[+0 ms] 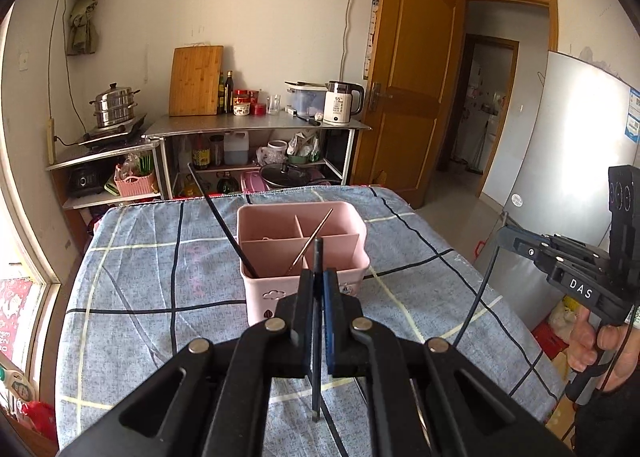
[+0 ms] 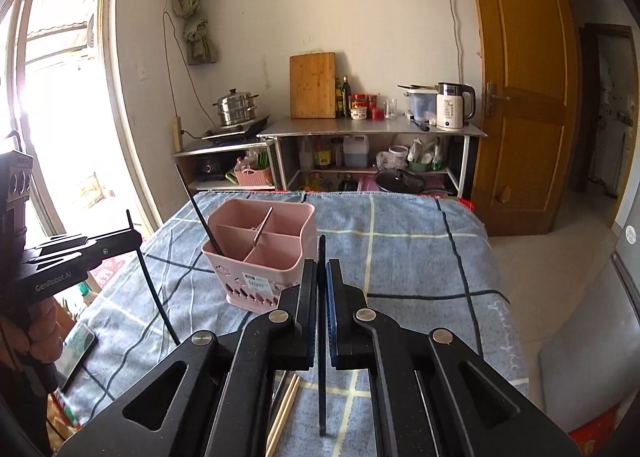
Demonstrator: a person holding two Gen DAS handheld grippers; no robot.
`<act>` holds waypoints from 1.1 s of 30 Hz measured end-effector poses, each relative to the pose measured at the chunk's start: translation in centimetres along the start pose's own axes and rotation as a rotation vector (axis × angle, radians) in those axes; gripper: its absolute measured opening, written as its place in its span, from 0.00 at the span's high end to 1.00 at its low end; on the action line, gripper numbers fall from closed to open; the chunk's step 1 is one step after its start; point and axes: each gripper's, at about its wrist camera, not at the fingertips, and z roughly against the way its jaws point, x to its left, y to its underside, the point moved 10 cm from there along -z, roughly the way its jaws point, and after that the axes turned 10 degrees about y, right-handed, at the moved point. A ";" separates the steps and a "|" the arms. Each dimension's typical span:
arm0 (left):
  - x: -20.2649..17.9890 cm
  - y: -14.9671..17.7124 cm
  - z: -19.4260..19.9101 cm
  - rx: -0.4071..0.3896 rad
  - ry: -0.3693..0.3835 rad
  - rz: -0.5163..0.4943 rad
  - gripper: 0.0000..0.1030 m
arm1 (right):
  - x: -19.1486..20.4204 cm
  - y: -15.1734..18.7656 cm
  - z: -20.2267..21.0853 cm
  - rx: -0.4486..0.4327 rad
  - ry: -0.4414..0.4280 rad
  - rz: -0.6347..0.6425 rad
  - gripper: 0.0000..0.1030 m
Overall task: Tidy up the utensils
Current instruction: 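Lift both chopsticks upright and carry them above the pink basket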
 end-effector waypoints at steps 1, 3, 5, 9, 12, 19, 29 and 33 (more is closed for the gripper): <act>0.0 0.0 0.1 -0.003 0.003 0.001 0.95 | 0.1 -0.2 0.2 -0.008 0.000 -0.001 0.96; -0.2 0.1 0.2 -0.002 0.008 0.001 0.95 | 0.1 -0.4 0.5 -0.016 0.000 0.002 0.96; -0.2 0.4 0.2 0.000 0.010 0.002 0.95 | 0.2 -0.3 0.6 -0.012 -0.001 0.005 0.96; -0.5 0.6 0.5 0.006 0.015 -0.001 0.95 | 0.1 0.0 0.4 -0.006 0.000 0.014 0.96; -0.6 0.5 0.5 0.016 0.020 -0.003 0.95 | 0.3 -0.1 0.5 -0.009 -0.003 0.019 0.96; -0.7 -0.7 0.9 0.019 0.046 0.001 0.95 | 0.8 -1.4 1.2 -0.032 -0.022 0.023 0.96; -0.4 -4.9 2.8 -0.035 0.053 -0.004 0.95 | 3.7 -4.8 1.8 -0.088 -0.089 0.042 0.96; 0.0 -7.0 3.4 -0.058 0.039 -0.015 0.95 | 5.0 -6.4 1.5 -0.107 -0.124 0.041 0.96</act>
